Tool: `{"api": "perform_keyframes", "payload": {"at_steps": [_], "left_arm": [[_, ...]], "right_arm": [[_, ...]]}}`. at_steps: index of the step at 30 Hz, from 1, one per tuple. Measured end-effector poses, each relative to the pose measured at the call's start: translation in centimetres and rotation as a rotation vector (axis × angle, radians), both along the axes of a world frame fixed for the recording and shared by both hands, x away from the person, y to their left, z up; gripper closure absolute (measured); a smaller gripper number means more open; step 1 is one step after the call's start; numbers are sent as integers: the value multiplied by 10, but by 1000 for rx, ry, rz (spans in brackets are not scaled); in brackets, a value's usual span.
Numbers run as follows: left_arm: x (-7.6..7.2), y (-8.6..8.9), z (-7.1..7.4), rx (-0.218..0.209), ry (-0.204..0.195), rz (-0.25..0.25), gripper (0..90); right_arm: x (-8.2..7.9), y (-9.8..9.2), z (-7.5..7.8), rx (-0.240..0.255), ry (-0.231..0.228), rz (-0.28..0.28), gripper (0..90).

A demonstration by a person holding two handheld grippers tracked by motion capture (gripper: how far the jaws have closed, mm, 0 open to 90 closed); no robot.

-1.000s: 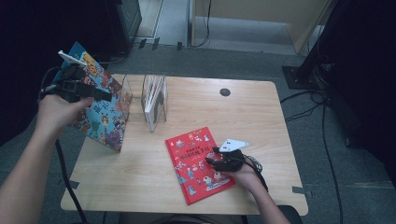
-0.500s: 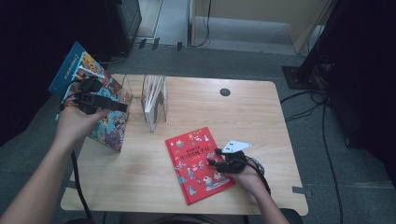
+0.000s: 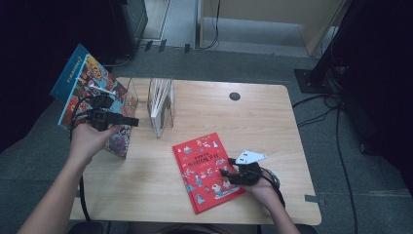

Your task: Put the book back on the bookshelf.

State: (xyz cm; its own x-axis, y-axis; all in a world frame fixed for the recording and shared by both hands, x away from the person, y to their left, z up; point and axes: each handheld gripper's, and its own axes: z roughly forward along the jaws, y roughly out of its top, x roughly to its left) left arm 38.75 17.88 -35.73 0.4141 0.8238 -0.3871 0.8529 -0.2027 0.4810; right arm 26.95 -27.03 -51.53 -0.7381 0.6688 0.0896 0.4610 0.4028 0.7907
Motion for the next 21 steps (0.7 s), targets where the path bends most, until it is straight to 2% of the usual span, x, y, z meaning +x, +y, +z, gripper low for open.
{"api": "perform_keyframes", "payload": {"at_steps": [5,12,14,15,18,21], "left_arm": [[-7,-9,-9,8,-10,-11,410],[-15,-22,-29,-15,7,-49,410],[-18,-27,-33,-1,-17,-49,407],[-19,-28,-36,-7,-21,-64,409],[-20,-34,-43,-16,-11,-73,411],[-21,-41,-47,2,-19,-95,418]], "right_arm": [[-4,-2,0,7,3,4,443],[-10,-5,-1,9,2,3,430],[-12,-6,0,-2,-6,4,431],[-13,-6,-1,1,-7,2,431],[-16,-8,-1,5,-2,-1,427],[-19,-10,-1,4,-6,-8,411]]}}
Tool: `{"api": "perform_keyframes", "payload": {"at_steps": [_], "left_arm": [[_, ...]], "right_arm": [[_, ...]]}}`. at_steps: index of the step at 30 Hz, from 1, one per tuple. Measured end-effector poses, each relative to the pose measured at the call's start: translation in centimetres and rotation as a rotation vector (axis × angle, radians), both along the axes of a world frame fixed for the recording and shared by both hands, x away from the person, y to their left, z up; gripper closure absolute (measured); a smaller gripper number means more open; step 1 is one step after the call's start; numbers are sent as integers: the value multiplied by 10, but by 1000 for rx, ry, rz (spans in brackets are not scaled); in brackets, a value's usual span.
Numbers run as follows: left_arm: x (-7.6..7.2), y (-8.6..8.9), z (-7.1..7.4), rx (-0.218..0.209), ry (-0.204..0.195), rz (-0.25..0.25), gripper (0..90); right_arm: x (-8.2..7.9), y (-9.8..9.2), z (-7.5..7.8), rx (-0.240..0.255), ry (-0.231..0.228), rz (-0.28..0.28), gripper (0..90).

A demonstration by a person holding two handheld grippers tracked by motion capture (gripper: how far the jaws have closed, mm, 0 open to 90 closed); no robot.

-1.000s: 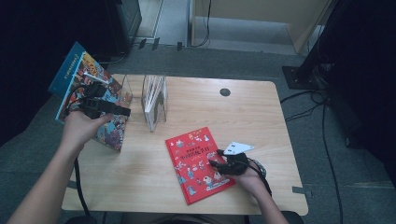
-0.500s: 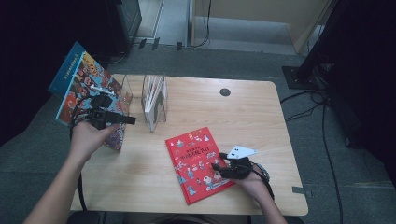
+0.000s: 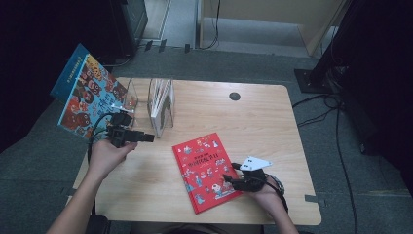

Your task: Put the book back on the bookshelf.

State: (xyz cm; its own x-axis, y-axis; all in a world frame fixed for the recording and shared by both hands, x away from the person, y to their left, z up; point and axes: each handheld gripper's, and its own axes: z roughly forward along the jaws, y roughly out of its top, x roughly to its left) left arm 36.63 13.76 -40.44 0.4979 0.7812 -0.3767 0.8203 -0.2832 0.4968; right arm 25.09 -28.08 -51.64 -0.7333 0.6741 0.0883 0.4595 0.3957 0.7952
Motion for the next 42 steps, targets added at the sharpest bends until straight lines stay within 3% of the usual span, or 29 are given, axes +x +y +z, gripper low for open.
{"api": "perform_keyframes", "payload": {"at_steps": [4,12,15,19,22,31,38,42], "left_arm": [[-3,-9,-1,-4,-42,-40,481],[-2,-27,-15,4,-13,-93,526],[-1,-32,-17,-4,-10,-97,529],[-3,-39,-21,19,-24,-101,542],[-5,-42,-24,-24,-1,-89,561],[-10,-56,-37,-8,11,-109,570],[-11,-61,-47,11,-7,-108,555],[-11,-60,-54,-10,-3,-98,549]], "right_arm": [[-3,-1,-2,-5,12,-18,402],[-9,-4,-3,0,15,-20,394],[-11,-5,-2,-4,16,-17,393],[-13,-5,-2,-5,25,-15,394],[-15,-6,-2,-1,31,-21,386],[-26,-9,-2,-6,32,-4,354],[-34,-12,-3,-1,37,-1,335],[-37,-15,-4,15,47,-4,333]]}}
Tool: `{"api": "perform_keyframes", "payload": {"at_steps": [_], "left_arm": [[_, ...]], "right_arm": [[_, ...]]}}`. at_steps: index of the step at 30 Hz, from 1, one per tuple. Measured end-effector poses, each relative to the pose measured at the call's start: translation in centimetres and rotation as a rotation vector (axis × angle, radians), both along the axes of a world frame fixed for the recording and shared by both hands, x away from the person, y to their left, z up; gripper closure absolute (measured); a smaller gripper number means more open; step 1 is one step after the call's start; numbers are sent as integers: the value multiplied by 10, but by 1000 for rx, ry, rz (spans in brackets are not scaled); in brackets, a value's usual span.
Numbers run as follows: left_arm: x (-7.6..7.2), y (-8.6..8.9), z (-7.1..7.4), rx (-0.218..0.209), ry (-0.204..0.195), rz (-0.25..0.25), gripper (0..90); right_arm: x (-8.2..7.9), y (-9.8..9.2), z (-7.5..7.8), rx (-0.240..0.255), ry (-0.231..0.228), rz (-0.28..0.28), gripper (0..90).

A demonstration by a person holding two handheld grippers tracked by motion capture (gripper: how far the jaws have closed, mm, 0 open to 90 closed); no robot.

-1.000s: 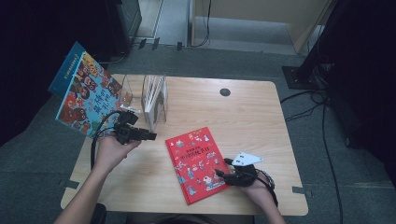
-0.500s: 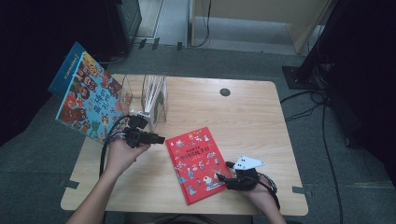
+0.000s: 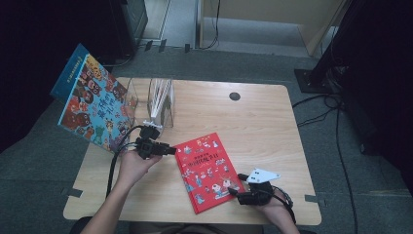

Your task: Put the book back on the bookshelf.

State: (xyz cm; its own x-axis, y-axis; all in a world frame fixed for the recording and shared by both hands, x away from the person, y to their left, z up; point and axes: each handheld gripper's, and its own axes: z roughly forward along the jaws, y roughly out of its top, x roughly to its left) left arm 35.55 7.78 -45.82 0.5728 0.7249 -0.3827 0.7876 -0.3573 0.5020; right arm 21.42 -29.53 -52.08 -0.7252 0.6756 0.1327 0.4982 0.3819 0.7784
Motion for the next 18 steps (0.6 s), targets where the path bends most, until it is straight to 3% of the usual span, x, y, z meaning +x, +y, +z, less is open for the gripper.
{"api": "perform_keyframes", "payload": {"at_steps": [6,15,16,18], "left_arm": [[0,5,-10,-27,-4,14,539],[-2,9,-15,0,-40,22,486],[-3,10,-15,-7,-40,29,482],[-3,12,-17,-11,-37,30,476]], "right_arm": [[-6,-4,0,6,10,5,336],[-16,-5,0,-8,-1,11,317],[-16,-4,0,-13,-3,15,299],[-19,-2,-3,-71,-20,39,268]]}}
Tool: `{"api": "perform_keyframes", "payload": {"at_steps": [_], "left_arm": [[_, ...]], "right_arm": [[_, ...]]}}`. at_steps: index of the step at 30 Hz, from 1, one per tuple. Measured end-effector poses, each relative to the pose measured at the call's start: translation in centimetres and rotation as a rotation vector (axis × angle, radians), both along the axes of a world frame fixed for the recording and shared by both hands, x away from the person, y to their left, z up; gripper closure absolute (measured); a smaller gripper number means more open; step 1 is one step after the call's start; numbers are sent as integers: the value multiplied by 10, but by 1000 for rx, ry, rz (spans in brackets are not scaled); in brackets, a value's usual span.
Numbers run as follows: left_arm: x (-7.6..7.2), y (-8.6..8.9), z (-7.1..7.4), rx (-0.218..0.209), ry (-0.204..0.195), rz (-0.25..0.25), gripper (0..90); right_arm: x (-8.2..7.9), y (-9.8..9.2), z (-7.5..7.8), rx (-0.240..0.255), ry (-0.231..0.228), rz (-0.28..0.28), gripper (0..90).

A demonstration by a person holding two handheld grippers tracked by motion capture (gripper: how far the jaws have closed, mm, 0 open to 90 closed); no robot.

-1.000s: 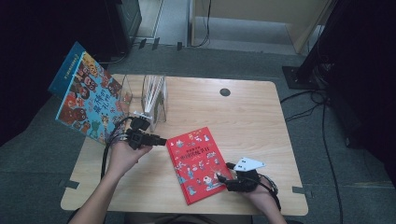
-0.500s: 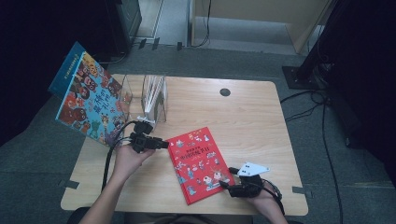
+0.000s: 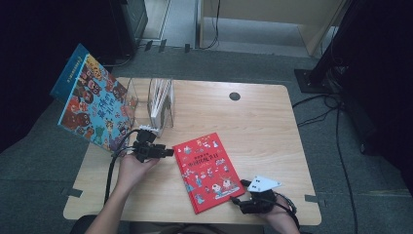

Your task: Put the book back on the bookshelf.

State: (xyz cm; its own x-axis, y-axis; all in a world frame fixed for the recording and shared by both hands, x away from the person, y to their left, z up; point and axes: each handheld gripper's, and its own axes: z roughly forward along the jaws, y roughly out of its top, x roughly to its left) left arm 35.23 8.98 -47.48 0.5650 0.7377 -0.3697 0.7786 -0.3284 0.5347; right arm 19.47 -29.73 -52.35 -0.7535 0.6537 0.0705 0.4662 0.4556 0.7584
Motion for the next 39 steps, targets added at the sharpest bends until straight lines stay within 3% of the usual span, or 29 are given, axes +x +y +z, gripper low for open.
{"api": "perform_keyframes", "payload": {"at_steps": [1,15,20,23,30,35,39], "left_arm": [[0,0,-1,4,2,3,474],[-1,-3,-13,22,11,-8,473],[-4,-10,-15,19,-27,-36,519],[-5,-15,-18,30,-22,-47,552],[-3,-14,-20,10,-11,-16,574],[-2,-20,-22,16,-35,6,571],[2,-25,-26,-17,-15,23,566]], "right_arm": [[-1,1,0,-17,-9,6,258],[12,20,0,-15,-9,-47,276],[18,26,0,-11,-11,-57,281],[22,28,0,-11,-10,-61,284],[28,30,0,-9,-11,-58,284],[28,31,0,-11,-7,-57,271],[29,32,0,-17,-16,-42,256]]}}
